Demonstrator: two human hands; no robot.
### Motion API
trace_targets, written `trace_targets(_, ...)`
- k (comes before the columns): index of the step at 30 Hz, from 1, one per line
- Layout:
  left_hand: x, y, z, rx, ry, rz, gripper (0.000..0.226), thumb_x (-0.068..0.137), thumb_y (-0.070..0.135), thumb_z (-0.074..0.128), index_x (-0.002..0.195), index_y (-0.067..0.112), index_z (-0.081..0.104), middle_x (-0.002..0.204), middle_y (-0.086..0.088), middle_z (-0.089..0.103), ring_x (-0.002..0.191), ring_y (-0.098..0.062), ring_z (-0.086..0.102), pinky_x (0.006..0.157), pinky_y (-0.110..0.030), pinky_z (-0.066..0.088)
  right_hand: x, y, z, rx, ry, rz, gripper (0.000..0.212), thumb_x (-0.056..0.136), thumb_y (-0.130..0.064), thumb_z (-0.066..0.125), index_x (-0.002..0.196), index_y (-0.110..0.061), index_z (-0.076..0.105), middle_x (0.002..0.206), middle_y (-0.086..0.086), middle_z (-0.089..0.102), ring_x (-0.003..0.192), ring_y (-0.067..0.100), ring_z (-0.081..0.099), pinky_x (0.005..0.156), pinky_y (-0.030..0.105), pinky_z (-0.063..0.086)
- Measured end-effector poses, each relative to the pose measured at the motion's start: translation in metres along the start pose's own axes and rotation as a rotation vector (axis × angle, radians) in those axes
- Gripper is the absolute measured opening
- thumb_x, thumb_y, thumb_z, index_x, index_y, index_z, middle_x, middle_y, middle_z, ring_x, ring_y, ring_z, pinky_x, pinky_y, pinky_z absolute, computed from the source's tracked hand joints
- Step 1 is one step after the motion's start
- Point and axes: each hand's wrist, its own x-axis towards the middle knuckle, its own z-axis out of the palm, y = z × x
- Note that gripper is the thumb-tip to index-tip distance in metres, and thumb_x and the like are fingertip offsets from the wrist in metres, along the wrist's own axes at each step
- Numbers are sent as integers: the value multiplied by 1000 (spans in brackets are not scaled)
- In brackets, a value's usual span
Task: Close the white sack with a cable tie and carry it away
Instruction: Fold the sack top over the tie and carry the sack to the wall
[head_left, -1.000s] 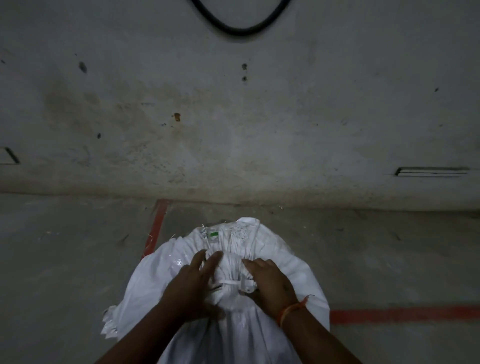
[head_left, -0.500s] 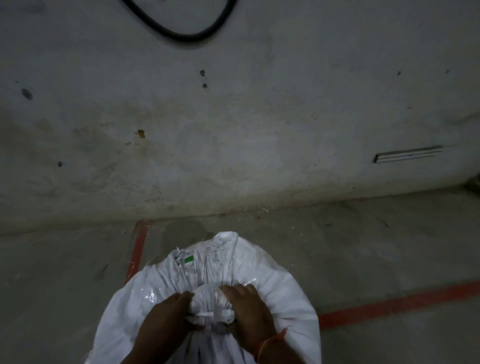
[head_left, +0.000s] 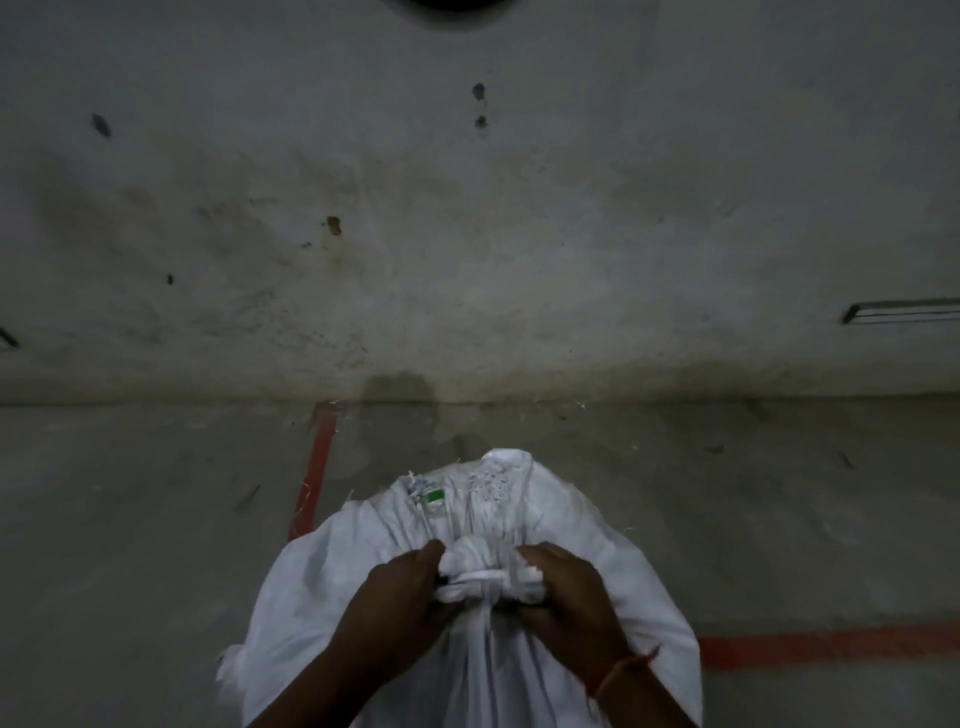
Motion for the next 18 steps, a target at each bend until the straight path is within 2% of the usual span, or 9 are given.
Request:
trace_targets(2,17,8,-25,-27,-12,-30,60,81,81,38,95,26,57,90,10,70,85,-12,68,70,-29,50,31,-21,-29,-52,-94,50,25,75,-44,72,92,-26,71,86,-4,73,81,10,65,70,11,38)
trace_targets(4,32,20,-56,-54,-30,-33,75,77,90,27,98,26,58,93,11,70,89,-11,67,75,-33,53,59,-44,-59,-121,-171,66,33,71,-50,69,92,-25,74,87,-4,73,82,12,66,69,10,33)
trace_targets(7,50,48,-110,-87,-16,-19,67,80,86,33,92,25,57,87,12,66,83,-10,66,72,-36,53,91,-83,-110,-149,-180,40,28,68,-49,71,86,-28,73,82,-5,72,76,11,66,65,15,37)
trace_targets(9,66,79,-158,-99,1,-3,67,81,85,33,87,22,56,83,11,65,78,-10,65,69,-37,52,113,-119,-152,-158,-142,4,25,66,-48,72,81,-28,72,75,-5,72,70,9,65,61,10,33)
trace_targets(13,93,152,-279,-47,8,86,66,85,81,35,91,21,62,84,7,67,78,-10,64,69,-27,48,155,-209,-252,-94,-93,-31,39,74,-58,69,83,-21,79,82,-3,78,76,11,72,69,25,55)
trace_targets(14,99,171,-309,-33,18,132,60,88,75,40,90,20,64,84,5,67,77,-11,65,68,-24,44,164,-232,-279,-74,-81,-27,43,73,-61,68,82,-21,79,83,-5,78,77,9,72,72,24,56)
trace_targets(16,110,210,-367,51,62,205,51,89,65,51,91,16,64,87,-1,70,79,-18,66,67,-22,39,180,-273,-331,-74,-60,-49,43,71,-62,71,75,-20,76,76,-12,73,71,3,67,67,18,51)
trace_targets(18,124,248,-418,111,103,230,52,88,64,56,97,12,63,95,-5,72,85,-23,68,67,-26,38,197,-309,-381,-98,-39,-61,46,69,-64,73,71,-19,75,71,-9,72,68,3,67,64,24,52)
